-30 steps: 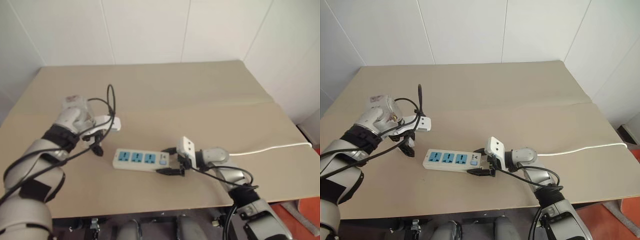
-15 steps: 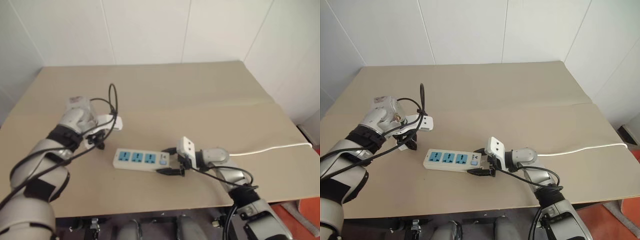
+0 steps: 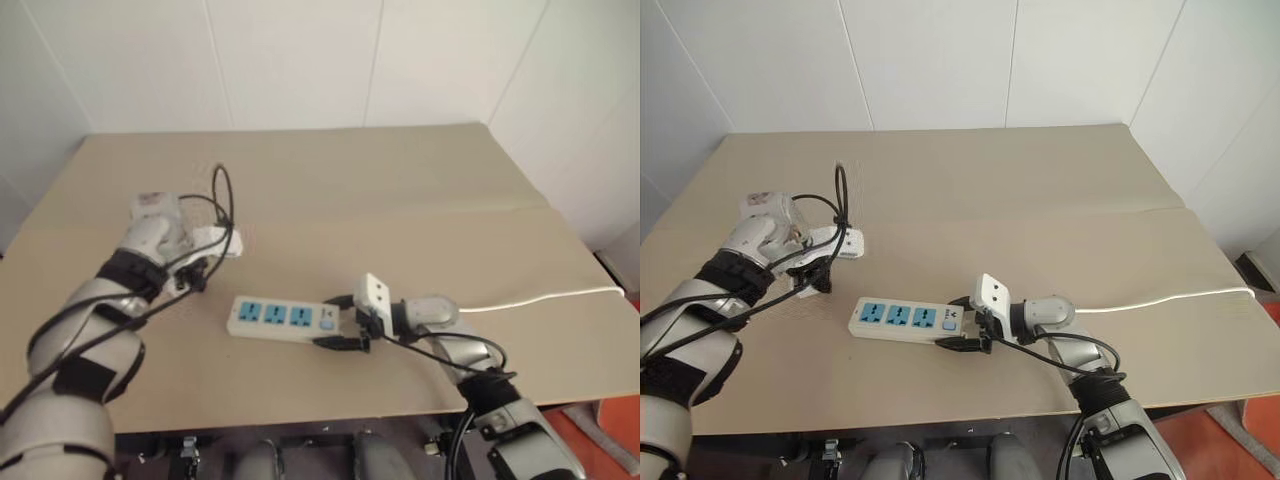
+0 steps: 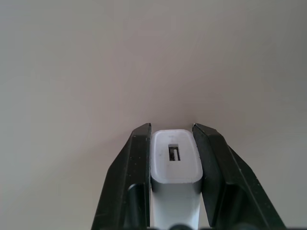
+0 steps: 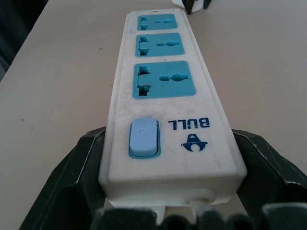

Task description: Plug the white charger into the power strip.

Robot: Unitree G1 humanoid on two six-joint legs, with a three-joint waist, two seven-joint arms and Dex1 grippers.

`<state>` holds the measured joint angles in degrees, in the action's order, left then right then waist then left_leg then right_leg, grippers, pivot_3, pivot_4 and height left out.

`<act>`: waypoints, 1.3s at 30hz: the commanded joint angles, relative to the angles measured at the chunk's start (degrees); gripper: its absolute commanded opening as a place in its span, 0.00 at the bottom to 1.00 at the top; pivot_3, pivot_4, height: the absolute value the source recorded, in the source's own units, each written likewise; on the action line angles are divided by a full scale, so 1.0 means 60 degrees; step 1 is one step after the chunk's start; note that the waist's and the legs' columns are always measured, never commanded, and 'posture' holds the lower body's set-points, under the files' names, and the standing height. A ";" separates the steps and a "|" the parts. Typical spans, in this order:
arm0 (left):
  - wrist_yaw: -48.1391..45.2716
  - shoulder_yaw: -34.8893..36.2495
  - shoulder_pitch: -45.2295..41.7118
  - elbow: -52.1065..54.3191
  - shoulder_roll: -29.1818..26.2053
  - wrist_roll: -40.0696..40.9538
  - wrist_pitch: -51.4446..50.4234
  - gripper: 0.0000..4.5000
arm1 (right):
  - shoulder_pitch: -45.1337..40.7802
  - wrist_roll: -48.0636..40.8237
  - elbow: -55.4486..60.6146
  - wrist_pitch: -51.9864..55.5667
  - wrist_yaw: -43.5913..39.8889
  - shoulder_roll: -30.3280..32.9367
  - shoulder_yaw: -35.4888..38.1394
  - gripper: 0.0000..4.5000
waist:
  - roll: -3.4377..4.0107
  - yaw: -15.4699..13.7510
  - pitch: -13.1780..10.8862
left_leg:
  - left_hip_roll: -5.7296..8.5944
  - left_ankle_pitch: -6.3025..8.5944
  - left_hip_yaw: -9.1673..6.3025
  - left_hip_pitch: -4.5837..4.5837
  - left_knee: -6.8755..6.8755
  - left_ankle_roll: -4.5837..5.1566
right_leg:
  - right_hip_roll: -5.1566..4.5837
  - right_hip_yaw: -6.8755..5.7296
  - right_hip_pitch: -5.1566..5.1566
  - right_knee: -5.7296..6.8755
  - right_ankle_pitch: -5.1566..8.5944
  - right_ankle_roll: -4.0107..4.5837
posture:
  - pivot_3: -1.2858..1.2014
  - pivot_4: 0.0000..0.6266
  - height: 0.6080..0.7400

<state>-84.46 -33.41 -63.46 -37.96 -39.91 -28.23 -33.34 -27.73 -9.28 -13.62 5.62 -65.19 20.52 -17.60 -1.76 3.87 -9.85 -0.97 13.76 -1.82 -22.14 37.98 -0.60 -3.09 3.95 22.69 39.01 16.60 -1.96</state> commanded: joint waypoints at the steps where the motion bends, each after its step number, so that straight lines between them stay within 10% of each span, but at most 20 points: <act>1: -0.0481 0.1069 -0.0576 0.0831 -0.0103 0.0950 -0.0542 0.23 | 0.0352 0.0393 -0.0214 0.0203 -0.0021 0.0097 -0.0420 0.77 | 0.0000 0.0023 0.0000 | 0.0000 0.0000 0.0000 -0.0007 0.0001 0.0000 | 0.0000 0.0000 0.0005 -0.0001 0.0000 0.0000 | 0.52 0.24 1.00; 14: 0.0470 0.7154 0.3273 0.5270 0.1321 0.7342 -0.0264 0.23 | 0.0254 0.0472 -0.0549 -0.0248 -0.0259 0.0282 -0.0431 0.77 | 0.0014 -0.0040 0.0022 | 0.0008 0.0001 -0.0084 0.0033 0.0002 -0.0002 | -0.0037 -0.0010 -0.0051 -0.0011 0.0000 0.0000 | 0.52 0.24 1.00; 22: 0.0964 0.7812 0.3954 0.5024 0.2101 0.9835 -0.1247 0.23 | 0.0245 0.0520 -0.0835 -0.0446 -0.0231 0.0228 -0.0503 0.77 | -0.0007 -0.0064 0.0036 | 0.0018 0.0000 -0.0102 0.0050 0.0021 -0.0004 | -0.0036 -0.0016 -0.0076 -0.0009 -0.0001 0.0000 | 0.52 0.24 1.00; 39: -0.1340 0.5034 0.4089 0.2897 0.1535 0.9553 0.2919 0.23 | 0.0368 0.0622 -0.0785 -0.0410 0.0037 0.0182 -0.0535 0.77 | -0.0005 -0.0031 0.0038 | 0.0018 0.0001 -0.0101 0.0059 0.0018 -0.0004 | -0.0029 -0.0016 -0.0086 -0.0022 0.0000 0.0000 | 0.52 0.24 1.00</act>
<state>-92.04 -2.43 -37.01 -20.21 -30.02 29.05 -18.18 -27.68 -9.07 -16.25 2.28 -65.14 21.07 -17.96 -1.79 3.69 -9.61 -0.86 13.76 -2.42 -21.80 38.09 -0.62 -3.26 3.85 22.18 38.87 16.59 -1.96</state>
